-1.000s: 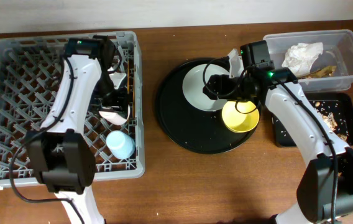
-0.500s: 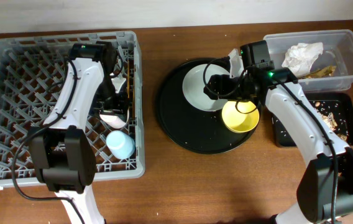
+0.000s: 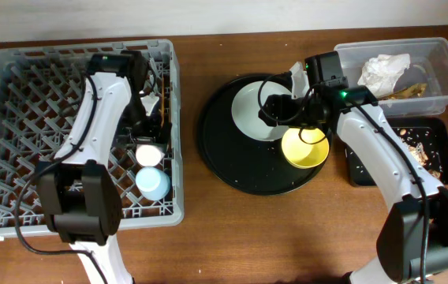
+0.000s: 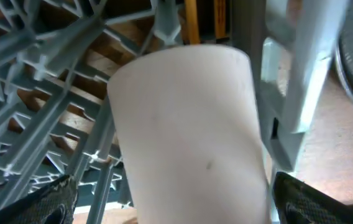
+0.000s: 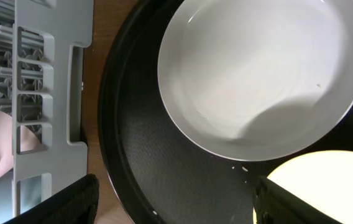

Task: Sort waste into correct bins and load items into the dishwasher rack
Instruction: 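Place the pink cup upside down in the rack with left gripper, then move the left gripper back toward the round tray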

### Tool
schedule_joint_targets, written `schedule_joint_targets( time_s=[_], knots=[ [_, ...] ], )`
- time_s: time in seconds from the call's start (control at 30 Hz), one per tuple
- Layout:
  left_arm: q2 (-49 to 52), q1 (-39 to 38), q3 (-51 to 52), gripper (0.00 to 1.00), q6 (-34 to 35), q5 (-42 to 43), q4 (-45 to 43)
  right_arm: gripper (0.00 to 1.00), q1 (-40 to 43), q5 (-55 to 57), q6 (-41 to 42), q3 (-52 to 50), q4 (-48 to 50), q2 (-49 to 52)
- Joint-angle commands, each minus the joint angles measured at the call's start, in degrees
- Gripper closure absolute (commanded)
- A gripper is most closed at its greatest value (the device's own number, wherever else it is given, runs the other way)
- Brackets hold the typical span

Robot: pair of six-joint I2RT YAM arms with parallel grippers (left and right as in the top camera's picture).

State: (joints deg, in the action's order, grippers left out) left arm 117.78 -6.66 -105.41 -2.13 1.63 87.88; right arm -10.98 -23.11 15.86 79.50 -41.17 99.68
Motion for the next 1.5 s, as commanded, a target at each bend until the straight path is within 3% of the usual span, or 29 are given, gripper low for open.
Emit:
schedule_joint_targets(
  time_s=[0.0, 0.13, 0.17, 0.33, 0.4, 0.43, 0.6, 0.83, 1.47],
  knots=[
    [0.59, 0.07, -7.5, 0.04, 0.09, 0.0, 2.08, 0.2, -0.26, 0.92, -0.66, -0.11, -0.02, -0.59],
    [-0.72, -0.33, -14.53, 0.11, 3.17, 0.07, 8.52, 0.2, -0.26, 1.09, -0.66, -0.11, -0.02, -0.59],
    [-1.97, -0.68, -14.51, 0.16, 4.44, 0.07, 8.87, 0.2, -0.26, 1.16, -0.66, -0.11, -0.02, -0.59],
    [-11.17, -5.25, -12.52, 0.19, 11.21, -3.21, 8.87, 0.2, -0.26, 1.16, -0.66, -0.11, -0.04, -0.59],
    [-14.75, -8.35, -8.44, 0.3, 18.12, -10.32, 8.85, 0.2, -0.26, 1.16, -0.66, -0.11, -0.09, -0.59],
    [-15.87, -9.81, -5.51, 0.44, 21.27, -13.51, 8.61, 0.2, -0.26, 1.16, -0.66, -0.11, -0.11, -0.59],
    [-16.39, -11.19, 12.68, 0.51, 25.73, -16.0, -3.87, 0.2, -0.26, 1.36, -0.68, -0.11, -0.7, -0.59],
    [-16.39, -11.19, 16.24, 0.53, 25.66, -16.04, -12.72, 0.2, -0.26, 1.36, -0.68, -0.11, -0.63, -0.59],
    [-16.37, -11.19, 16.55, 0.53, 25.18, -17.09, -24.0, 0.2, -0.26, 1.38, -0.68, -0.11, -0.44, -0.59]
  ],
)
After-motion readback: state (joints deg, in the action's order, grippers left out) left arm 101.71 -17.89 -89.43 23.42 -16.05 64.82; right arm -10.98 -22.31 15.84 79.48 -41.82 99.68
